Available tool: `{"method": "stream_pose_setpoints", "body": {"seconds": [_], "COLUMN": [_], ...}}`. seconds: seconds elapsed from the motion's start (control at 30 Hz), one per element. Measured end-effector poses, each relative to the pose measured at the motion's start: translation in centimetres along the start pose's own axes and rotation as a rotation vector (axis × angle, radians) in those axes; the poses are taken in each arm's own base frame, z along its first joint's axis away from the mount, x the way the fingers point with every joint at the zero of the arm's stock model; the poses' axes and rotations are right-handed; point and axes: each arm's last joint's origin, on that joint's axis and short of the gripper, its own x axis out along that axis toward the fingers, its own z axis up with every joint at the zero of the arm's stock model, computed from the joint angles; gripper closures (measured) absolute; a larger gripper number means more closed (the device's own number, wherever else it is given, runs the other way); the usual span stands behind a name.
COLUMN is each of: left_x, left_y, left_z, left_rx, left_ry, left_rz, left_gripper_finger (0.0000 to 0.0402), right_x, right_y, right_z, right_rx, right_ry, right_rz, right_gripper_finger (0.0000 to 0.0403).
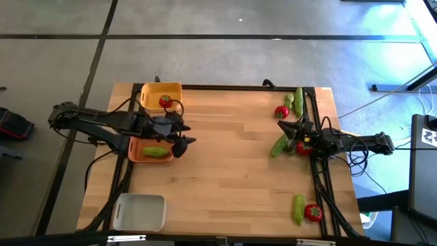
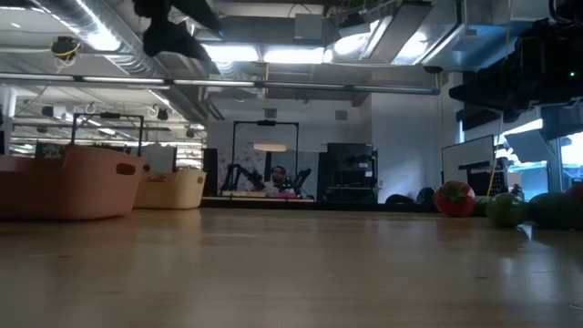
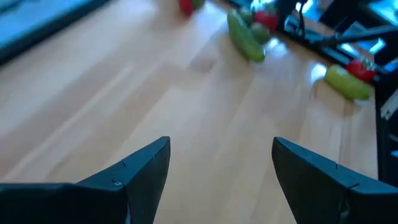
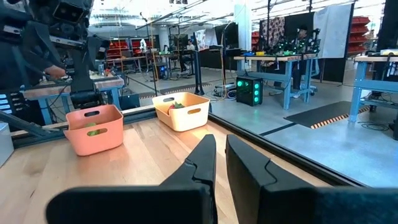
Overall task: Sort produce into baskets
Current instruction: Put the tomato into the yellow bin
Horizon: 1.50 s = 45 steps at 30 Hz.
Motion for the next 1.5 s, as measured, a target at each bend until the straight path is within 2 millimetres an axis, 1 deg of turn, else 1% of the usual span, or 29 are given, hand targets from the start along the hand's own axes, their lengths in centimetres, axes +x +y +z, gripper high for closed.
{"method": "stream_pose_setpoints", "body": {"seconds": [0.13,0.23,0.33,0.43,0.53,0.6,0.73,0.83,0.97,1.1,1.23,1.33,1.5], "left_x": [0.3,0.7,1.5,2.4,3.1,3.5,3.7,3.8,3.9,3.9,3.9,3.9,3.9], "left_y": [-0.1,-0.2,-0.5,-0.7,-0.8,-0.9,-0.8,-0.6,-0.3,-0.3,-0.3,-0.3,-0.3], "left_z": [0.6,0.7,0.5,0.4,0.1,0.0,-0.1,0.0,0.2,0.2,0.2,0.2,0.2], "left_rx": [0.03,0.067,0.108,0.143,0.164,0.171,0.173,0.167,0.159,0.161,0.162,0.162,0.161], "left_ry": [-0.049,-0.056,-0.046,-0.034,-0.012,-0.002,0.006,0.004,0.002,0.002,0.003,0.003,0.003], "left_rz": [-0.011,-0.011,-0.004,0.002,0.014,0.019,0.026,0.034,0.044,0.045,0.044,0.044,0.044], "left_gripper_finger": [0.0125,0.0125,0.0125,0.0125,0.0125,0.0125,0.0125,0.0125,0.0125,0.0125,0.0125,0.0125,0.0125], "right_x": [0.0,-0.2,-0.1,0.3,0.8,1.3,2.4,3.5,5.1,7.0,8.7,9.6,10.6], "right_y": [-0.1,-0.1,-0.1,-0.1,0.0,0.1,0.5,0.6,0.1,-0.7,-1.8,-2.9,-4.3], "right_z": [0.5,1.8,2.3,2.7,2.7,3.1,4.3,5.4,6.5,6.5,5.6,4.2,2.0], "right_rx": [0.008,0.004,-0.045,-0.095,-0.156,-0.197,-0.301,-0.357,-0.416,-0.44,-0.399,-0.361,-0.305], "right_ry": [-0.013,-0.052,-0.04,-0.006,0.071,0.118,0.224,0.293,0.397,0.531,0.687,0.808,0.95], "right_rz": [-0.015,-0.015,-0.029,-0.123,-0.229,-0.276,-0.371,-0.426,-0.483,-0.487,-0.461,-0.463,-0.513], "right_gripper_finger": [0.0363,0.0339,0.0293,0.0235,0.018,0.0148,0.0097,0.0074,0.0065,0.0068,0.0077,0.0084,0.0092]}}
